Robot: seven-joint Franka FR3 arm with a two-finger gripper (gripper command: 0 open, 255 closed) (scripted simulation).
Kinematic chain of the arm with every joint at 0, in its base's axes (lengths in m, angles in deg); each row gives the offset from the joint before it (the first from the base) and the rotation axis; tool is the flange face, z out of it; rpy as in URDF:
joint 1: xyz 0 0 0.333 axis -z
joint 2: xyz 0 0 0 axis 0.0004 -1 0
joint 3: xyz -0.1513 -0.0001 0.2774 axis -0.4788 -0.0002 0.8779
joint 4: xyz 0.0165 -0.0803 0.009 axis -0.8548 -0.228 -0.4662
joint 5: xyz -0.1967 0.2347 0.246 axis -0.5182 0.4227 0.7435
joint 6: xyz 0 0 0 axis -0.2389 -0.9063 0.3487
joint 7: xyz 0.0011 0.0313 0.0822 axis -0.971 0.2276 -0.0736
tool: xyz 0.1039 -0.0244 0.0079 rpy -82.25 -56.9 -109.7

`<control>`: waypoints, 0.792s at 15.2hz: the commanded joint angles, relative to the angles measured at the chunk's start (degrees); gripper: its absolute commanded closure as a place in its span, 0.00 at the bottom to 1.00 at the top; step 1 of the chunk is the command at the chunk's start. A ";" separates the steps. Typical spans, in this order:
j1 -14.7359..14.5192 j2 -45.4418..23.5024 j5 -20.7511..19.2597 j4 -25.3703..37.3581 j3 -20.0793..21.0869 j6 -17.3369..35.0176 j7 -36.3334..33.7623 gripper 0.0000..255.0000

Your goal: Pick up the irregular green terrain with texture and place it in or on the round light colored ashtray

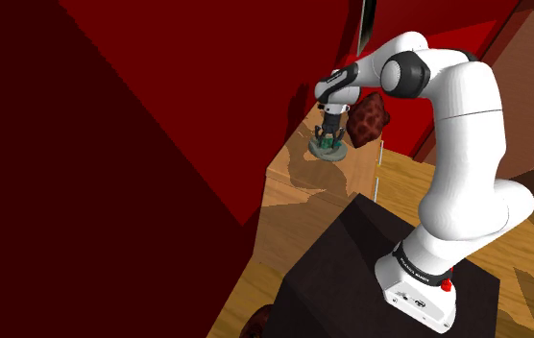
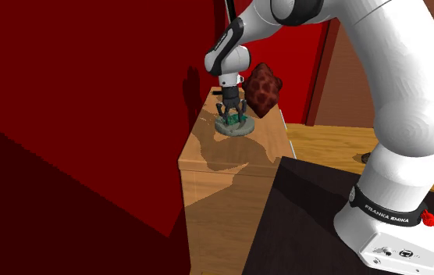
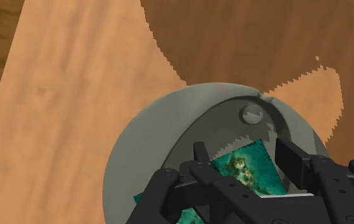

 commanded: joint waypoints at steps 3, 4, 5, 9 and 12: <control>0.04 -0.52 0.06 0.33 0.05 0.22 0.00 1.00; 0.04 -0.52 0.06 0.33 0.05 0.22 0.00 1.00; 0.04 -0.52 0.06 0.33 0.05 0.22 0.00 1.00; 0.04 -0.52 0.06 0.33 0.05 0.22 0.00 0.00; 0.04 -0.52 0.06 0.33 0.05 0.22 0.00 0.00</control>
